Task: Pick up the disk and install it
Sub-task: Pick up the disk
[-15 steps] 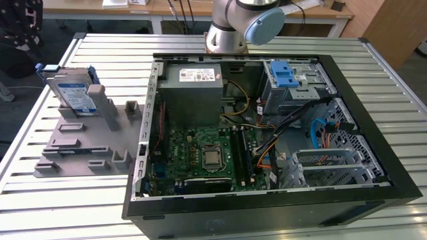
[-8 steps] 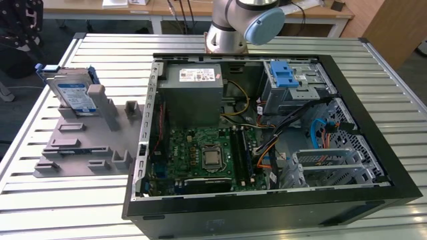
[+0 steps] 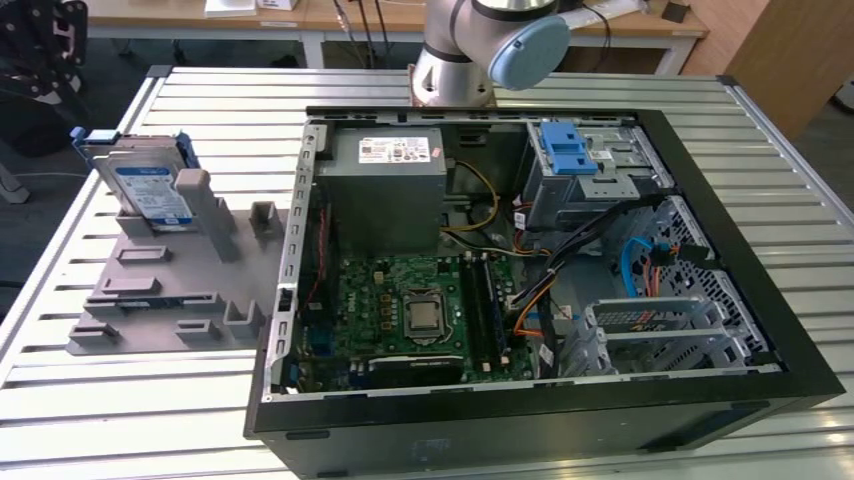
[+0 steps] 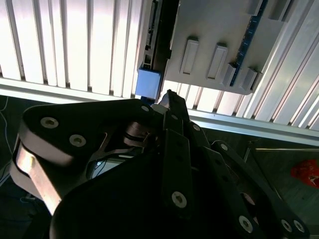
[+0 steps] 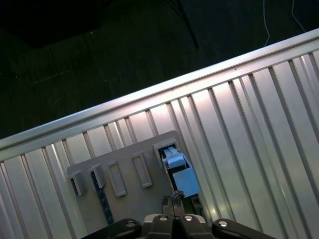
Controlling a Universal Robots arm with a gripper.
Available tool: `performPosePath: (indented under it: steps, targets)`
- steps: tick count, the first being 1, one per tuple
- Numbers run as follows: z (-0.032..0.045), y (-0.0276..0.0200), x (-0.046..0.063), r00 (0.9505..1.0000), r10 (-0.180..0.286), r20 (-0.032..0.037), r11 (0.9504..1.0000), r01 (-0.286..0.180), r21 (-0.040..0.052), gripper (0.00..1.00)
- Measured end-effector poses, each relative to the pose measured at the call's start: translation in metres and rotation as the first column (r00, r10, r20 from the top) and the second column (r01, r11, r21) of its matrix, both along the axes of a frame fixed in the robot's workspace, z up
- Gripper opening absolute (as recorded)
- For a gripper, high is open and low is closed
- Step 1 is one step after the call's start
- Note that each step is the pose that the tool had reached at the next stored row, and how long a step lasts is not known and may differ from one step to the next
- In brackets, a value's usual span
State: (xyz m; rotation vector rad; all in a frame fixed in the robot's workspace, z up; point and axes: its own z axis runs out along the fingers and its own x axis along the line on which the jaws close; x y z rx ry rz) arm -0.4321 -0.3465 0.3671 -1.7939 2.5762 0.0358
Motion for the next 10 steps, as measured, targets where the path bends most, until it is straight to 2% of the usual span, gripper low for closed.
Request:
performPosePath:
  steps: [10]
  targets:
    - [-0.0027,0.0000,0.0000,1.0000,0.000,0.0000,1.0000,0.000,-0.0005,0.11]
